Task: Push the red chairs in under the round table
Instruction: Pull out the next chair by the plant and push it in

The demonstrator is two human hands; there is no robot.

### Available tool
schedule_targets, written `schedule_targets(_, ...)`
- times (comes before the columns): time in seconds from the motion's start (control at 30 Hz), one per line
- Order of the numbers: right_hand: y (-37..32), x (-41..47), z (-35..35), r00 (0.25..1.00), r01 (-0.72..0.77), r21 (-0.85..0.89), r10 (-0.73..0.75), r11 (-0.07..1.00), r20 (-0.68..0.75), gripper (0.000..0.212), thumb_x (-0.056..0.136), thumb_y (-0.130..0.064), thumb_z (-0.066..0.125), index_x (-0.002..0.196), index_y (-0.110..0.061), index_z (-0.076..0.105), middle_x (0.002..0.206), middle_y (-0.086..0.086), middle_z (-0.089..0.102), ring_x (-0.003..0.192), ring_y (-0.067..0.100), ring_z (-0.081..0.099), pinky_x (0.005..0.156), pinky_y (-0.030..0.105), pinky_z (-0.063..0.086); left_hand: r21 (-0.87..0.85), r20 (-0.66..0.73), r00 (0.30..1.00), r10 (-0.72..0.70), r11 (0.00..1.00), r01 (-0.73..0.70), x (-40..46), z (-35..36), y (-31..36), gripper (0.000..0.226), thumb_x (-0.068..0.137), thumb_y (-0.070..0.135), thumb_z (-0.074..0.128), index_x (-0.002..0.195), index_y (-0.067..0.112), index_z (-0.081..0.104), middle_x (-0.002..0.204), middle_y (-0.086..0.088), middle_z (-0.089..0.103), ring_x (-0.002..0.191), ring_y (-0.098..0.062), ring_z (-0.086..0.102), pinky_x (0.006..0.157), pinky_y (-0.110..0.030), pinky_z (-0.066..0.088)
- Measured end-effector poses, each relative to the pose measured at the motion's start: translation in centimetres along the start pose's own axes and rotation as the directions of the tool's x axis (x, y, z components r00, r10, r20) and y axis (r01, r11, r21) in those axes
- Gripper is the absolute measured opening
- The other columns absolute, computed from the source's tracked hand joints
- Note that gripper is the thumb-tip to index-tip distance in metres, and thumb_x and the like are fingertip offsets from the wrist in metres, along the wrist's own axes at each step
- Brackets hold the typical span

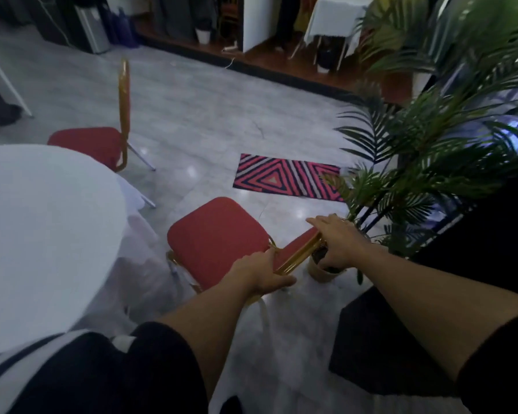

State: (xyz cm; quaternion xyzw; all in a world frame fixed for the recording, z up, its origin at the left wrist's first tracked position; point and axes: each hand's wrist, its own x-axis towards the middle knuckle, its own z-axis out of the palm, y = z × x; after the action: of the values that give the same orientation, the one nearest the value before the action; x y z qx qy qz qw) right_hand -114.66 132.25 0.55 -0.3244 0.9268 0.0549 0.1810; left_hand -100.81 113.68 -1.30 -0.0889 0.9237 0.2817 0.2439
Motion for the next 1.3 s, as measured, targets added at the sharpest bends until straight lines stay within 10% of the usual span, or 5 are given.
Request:
schedule_targets(0.23, 3.2, 7.1, 1.6, 0.957, 0.248, -0.103, -0.227, 0.963, 0.178, 0.113, 0.077, -0.041, 0.089, 0.164, -0.034, 0.018, 0.172, 0.004, 0.026, 0.160, 0.033, 0.013, 0.126, 0.062, 0.004, -0.153, 0.053, 0.981, -0.185, 0.970, 0.191, 4.4, 2.0, 0.5, 0.085, 0.082, 0.061, 0.070, 0.151, 0.023, 0.039, 0.139, -0.008, 0.059, 0.119, -0.031, 0.062, 0.102, -0.051, 0.053)
schedule_targets(0.43, 4.9, 10.1, 2.6, 0.840, 0.541, -0.192, -0.518, 0.819, 0.161, 0.036, 0.093, -0.033, 0.062, 0.128, -0.042, 0.064, 0.110, -0.009, 0.074, 0.100, 0.017, 0.068, 0.102, 0.045, 0.049, -0.270, 0.095, 0.937, -0.338, 0.897, 0.351, 6.2, 4.9, 1.5, 0.069, 0.078, 0.027, 0.054, 0.147, 0.028, 0.048, 0.120, -0.008, 0.065, 0.104, -0.029, 0.064, 0.097, -0.044, 0.056)
schedule_targets(0.7, 6.3, 14.6, 1.6, 0.765, 0.620, -0.156, -0.550, 0.769, 0.335, 0.026, 0.098, -0.024, 0.061, 0.116, -0.040, 0.070, 0.094, -0.009, 0.075, 0.074, 0.009, 0.068, 0.064, 0.027, 0.058, -0.382, 0.181, 0.906, -0.382, 0.822, 0.423, 7.7, 5.1, 2.8, 0.086, 0.090, 0.020, 0.054, 0.166, 0.028, 0.014, 0.158, -0.012, 0.044, 0.138, -0.035, 0.049, 0.113, -0.043, 0.042)
schedule_targets(0.93, 6.0, 18.0, -1.6, 0.648, 0.761, -0.294, -0.700, 0.578, 0.299, 0.049, 0.096, -0.012, 0.059, 0.129, -0.048, 0.067, 0.115, -0.016, 0.073, 0.109, 0.016, 0.064, 0.100, 0.044, 0.037, -0.590, 0.177, 0.890, -0.420, 0.679, 0.438, 9.4, 6.5, 5.2, 0.096, 0.093, 0.020, 0.064, 0.166, 0.022, 0.002, 0.154, -0.012, 0.039, 0.132, -0.033, 0.045, 0.108, -0.045, 0.043)
schedule_targets(1.3, -2.9, 21.8, -2.6, 0.542, 0.816, -0.410, -0.786, 0.407, 0.298, 0.057, 0.087, -0.012, 0.061, 0.125, -0.053, 0.066, 0.105, -0.013, 0.074, 0.102, 0.020, 0.067, 0.096, 0.047, 0.035, -0.660, 0.169, 0.838, -0.518, 0.572, 0.487, 7.8, 5.2, 1.2, 0.105, 0.094, 0.023, 0.066, 0.166, 0.021, -0.010, 0.168, -0.012, 0.026, 0.148, -0.039, 0.035, 0.119, -0.050, 0.036)
